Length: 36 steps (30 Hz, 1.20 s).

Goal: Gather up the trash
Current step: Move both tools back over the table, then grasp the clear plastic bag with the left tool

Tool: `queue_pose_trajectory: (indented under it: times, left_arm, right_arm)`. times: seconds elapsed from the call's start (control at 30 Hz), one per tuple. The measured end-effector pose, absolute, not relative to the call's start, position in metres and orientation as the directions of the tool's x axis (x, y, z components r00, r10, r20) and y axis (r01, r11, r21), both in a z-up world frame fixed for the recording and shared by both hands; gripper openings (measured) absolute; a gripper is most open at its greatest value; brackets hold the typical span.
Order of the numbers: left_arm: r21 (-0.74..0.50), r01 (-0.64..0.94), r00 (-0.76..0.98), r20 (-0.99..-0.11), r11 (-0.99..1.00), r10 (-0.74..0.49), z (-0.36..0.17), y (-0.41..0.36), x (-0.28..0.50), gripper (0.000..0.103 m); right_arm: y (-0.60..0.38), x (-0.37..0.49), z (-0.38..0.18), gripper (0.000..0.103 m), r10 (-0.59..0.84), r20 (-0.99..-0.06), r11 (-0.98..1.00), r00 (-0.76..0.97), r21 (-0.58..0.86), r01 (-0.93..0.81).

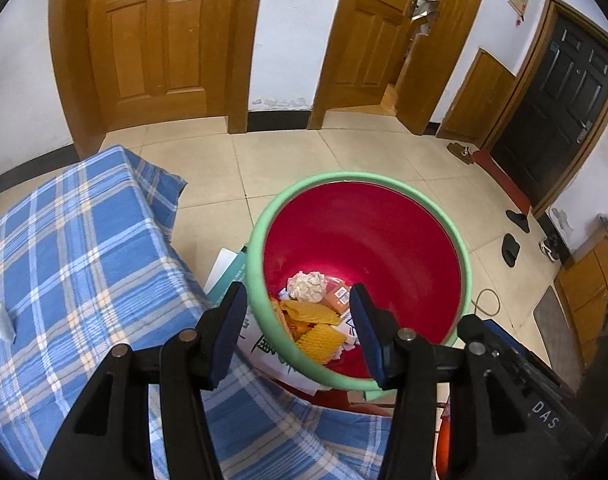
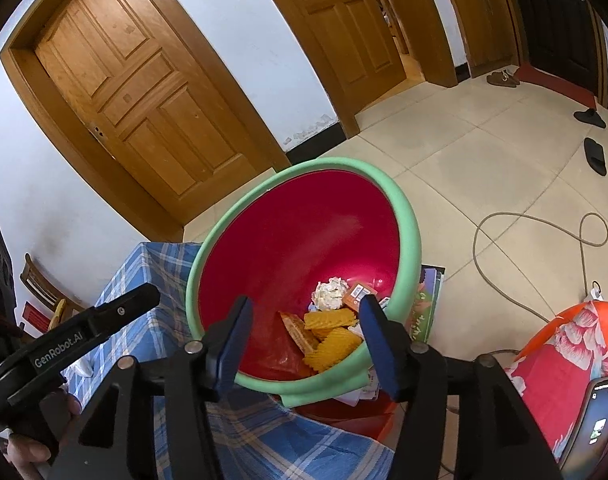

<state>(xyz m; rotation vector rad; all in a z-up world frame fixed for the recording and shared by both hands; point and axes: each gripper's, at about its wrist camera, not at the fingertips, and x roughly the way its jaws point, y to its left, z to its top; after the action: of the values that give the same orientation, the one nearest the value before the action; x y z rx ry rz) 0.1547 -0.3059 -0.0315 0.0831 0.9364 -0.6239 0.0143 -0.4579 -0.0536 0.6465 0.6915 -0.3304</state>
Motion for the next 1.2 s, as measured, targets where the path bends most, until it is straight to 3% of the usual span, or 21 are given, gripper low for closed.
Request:
queue_pose_trajectory:
  times: [0.37,1.2]
  left_arm:
    - [-0.202,0.463,0.472,-0.768,0.863,-0.433,-0.026,-0.272,0.159,0.053]
    - [-0.215,0.108,0.577,-0.781,0.971,-0.237,-0.037,-0.123,0.195,0.053]
  right_arm:
    - [-0.449,0.014,-0.043,0.07,-0.083,-0.666,0.764,0.741,0.435,0.476]
    - [-0.412,0.02,-0.034,0.076,-0.034,-0.658,0.807,0.752,0.425,0.409]
